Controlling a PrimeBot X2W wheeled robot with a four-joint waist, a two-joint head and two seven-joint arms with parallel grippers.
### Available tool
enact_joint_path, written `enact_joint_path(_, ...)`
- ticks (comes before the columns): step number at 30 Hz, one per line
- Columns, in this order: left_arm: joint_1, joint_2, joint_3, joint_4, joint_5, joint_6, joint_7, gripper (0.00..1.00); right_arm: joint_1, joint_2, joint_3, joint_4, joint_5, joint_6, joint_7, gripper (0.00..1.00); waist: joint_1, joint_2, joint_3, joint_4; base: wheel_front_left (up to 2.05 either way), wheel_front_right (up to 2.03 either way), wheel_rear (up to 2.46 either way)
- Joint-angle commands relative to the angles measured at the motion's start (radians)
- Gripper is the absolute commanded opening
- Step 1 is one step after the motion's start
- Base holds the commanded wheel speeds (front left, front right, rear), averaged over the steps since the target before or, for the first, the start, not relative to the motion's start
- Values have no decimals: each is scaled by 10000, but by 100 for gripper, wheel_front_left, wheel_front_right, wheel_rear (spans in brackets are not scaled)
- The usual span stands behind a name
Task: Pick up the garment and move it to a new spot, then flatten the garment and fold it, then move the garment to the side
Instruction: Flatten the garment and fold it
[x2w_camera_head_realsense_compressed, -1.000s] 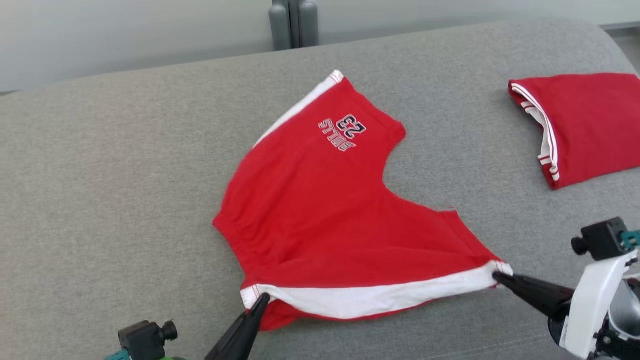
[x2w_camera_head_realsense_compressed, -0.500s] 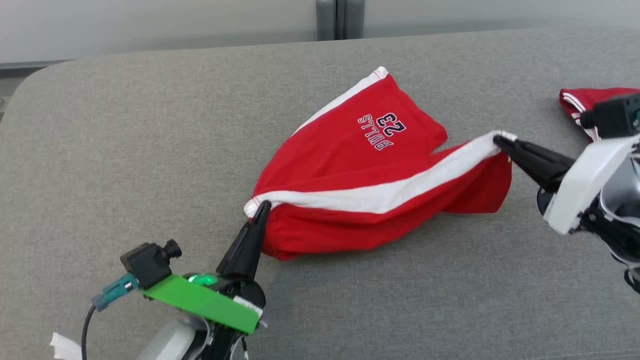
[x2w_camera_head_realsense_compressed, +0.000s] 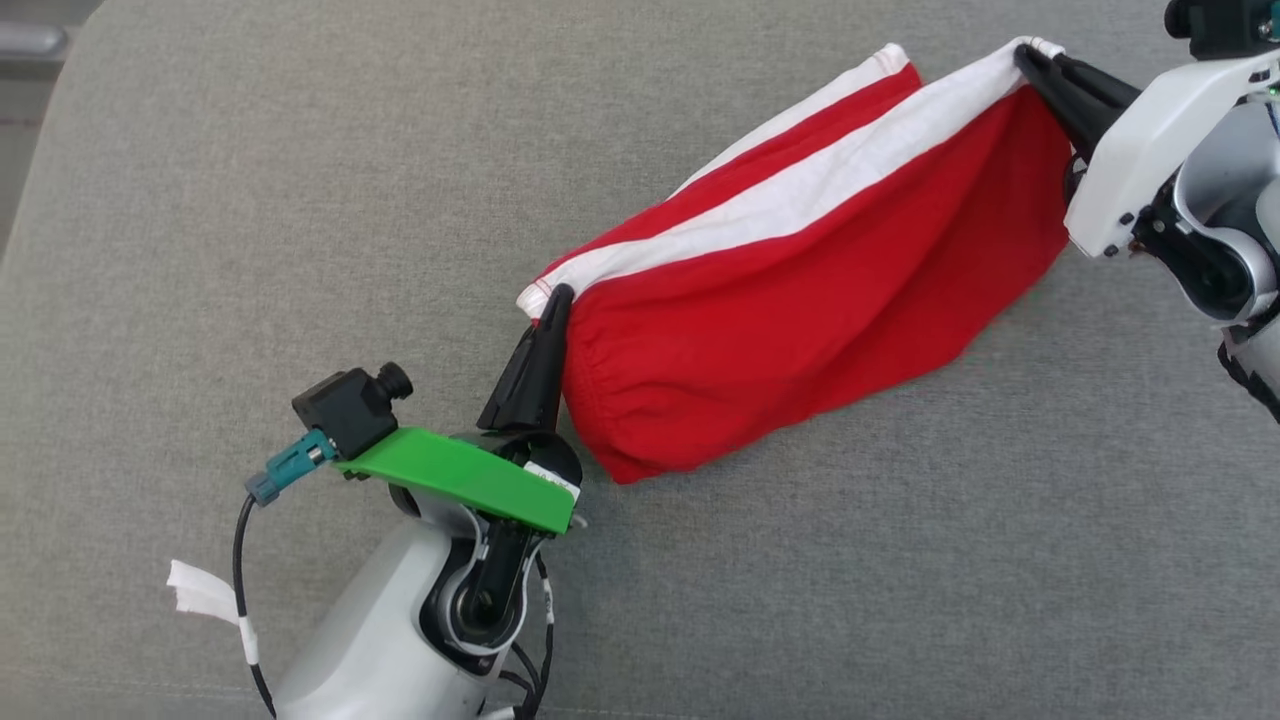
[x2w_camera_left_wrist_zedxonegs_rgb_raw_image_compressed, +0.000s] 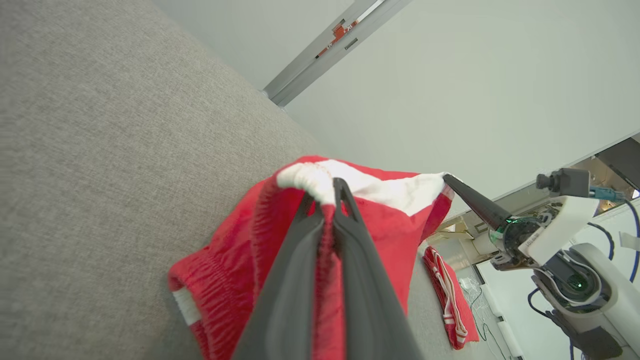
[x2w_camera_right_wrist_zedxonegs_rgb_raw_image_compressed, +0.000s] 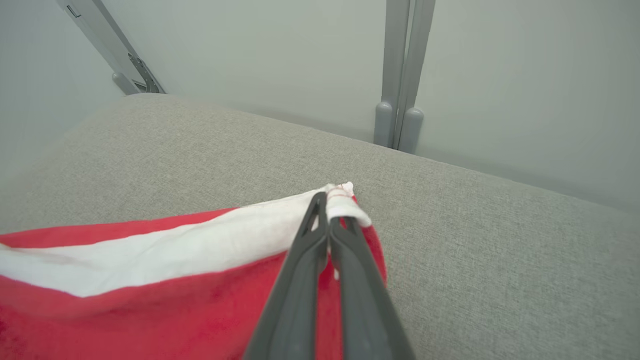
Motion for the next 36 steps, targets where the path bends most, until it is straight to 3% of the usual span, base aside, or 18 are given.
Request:
enact_joint_path(1, -280, -94, 64, 105, 160, -45, 7, 0, -341, 57, 92, 319, -191, -3, -162, 0, 1, 0, 717, 688, 0, 0, 0)
enact_joint_path(15, -999, -633, -233, 672, 531, -45, 7, 0, -1882, 785, 902, 2966, -528, -3, -947, 0, 1, 0, 1198, 1188, 0, 0, 0)
enact_joint_path(16, -1040, -649, -261, 714, 528, -45, 7, 10, -1922, 830, 934, 3078, -512, -3, -977, 0, 1, 0, 1209, 1194, 0, 0, 0)
enact_joint_path(17, -1103, -660, -267, 801, 531, -45, 7, 83, -1998, 891, 950, 3243, -504, -3, -1037, 0, 1, 0, 1227, 1193, 0, 0, 0)
enact_joint_path(18, -1141, -666, -286, 881, 528, -45, 9, 100, -2050, 945, 967, 3360, -496, -3, -1092, 20, 1, 0, 1242, 1187, 0, 0, 0)
enact_joint_path(19, -1204, -675, -306, 954, 517, -45, 7, 100, -2088, 1013, 983, 3536, -485, -3, -1123, 96, 1, 0, 1251, 1176, 0, 0, 0)
enact_joint_path(20, -1262, -685, -333, 1025, 512, -45, 7, 100, -2128, 1065, 1004, 3647, -502, -3, -1194, 100, 1, 0, 1257, 1162, 0, 0, 0)
enact_joint_path(28, -1186, -694, -54, 1400, 848, -45, 7, 100, -2040, 1350, 1243, 4231, -77, -3, -1452, 100, 1, 0, 851, 1018, 0, 0, 0)
enact_joint_path(36, -482, -64, -583, 1965, 738, -45, 7, 100, -1385, 1286, 1693, 4235, 591, -3, -1137, 100, 1, 0, -157, 710, 0, 0, 0)
